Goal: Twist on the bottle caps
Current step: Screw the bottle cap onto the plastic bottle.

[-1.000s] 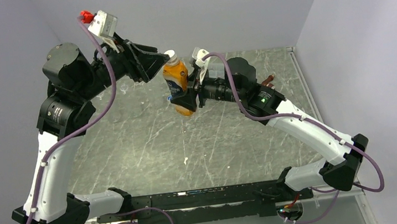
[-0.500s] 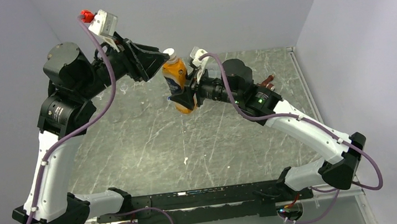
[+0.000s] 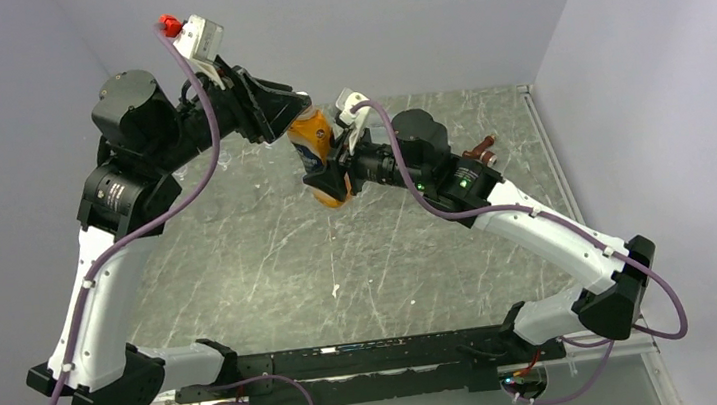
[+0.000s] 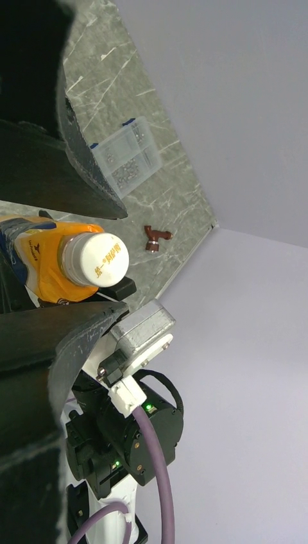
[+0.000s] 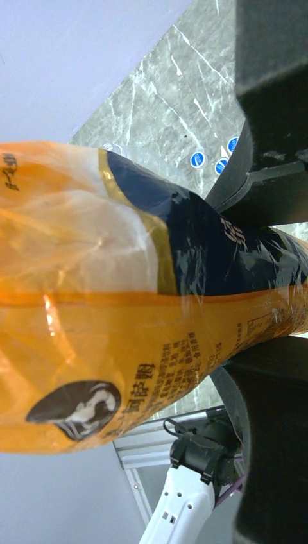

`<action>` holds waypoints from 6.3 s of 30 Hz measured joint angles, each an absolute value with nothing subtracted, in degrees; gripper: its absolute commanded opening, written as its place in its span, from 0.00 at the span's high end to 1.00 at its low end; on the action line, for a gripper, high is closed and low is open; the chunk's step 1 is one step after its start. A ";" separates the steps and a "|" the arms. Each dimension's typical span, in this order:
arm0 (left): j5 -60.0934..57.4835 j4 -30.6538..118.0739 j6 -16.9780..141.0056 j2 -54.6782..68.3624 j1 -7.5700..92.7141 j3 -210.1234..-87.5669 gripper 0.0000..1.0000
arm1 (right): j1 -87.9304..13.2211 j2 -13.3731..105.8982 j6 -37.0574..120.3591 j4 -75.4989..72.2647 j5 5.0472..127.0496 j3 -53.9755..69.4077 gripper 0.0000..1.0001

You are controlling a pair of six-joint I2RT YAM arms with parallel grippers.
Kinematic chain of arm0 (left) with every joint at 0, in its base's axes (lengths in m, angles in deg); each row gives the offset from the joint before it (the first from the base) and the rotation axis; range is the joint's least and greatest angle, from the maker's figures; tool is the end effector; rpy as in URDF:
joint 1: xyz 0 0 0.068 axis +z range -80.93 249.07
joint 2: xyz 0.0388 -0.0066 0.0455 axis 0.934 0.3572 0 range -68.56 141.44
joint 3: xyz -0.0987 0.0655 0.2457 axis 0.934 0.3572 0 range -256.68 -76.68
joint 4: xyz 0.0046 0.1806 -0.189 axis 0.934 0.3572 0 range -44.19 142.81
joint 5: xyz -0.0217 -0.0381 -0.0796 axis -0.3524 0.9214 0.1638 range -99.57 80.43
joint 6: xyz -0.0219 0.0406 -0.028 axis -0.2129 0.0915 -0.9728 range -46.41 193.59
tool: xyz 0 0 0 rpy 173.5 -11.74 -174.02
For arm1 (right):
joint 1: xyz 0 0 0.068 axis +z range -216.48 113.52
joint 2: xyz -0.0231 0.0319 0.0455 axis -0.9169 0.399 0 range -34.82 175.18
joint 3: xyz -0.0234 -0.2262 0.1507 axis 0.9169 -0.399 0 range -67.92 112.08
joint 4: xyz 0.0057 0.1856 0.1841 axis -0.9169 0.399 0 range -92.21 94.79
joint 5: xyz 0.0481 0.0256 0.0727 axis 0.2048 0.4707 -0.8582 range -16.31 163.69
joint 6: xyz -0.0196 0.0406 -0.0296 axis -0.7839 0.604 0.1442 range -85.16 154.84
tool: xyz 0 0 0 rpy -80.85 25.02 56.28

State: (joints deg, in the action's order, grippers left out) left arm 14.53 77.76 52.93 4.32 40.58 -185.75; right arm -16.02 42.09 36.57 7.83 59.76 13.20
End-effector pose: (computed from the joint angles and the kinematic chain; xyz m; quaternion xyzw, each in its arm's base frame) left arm 0.1783 -0.1134 0.5667 0.1980 0.6535 -0.4272 0.5927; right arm 0.1895 0.2431 0.4374 -0.3780 0.6376 0.3735 0.5578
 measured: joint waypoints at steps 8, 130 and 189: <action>14.53 77.78 52.99 4.43 40.58 -185.75 0.47 | -15.92 42.46 36.33 8.07 59.97 13.90 1.00; 57.76 58.55 43.59 3.71 40.54 -179.35 0.06 | -23.81 39.64 36.92 9.08 2.32 17.75 1.00; -0.46 74.44 56.42 9.30 37.19 -185.84 0.39 | -14.04 47.81 34.93 11.52 77.72 19.94 1.00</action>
State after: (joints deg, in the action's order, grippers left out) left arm -0.46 74.44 56.42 9.30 37.19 -185.84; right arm -14.04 47.81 34.93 11.52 77.72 19.94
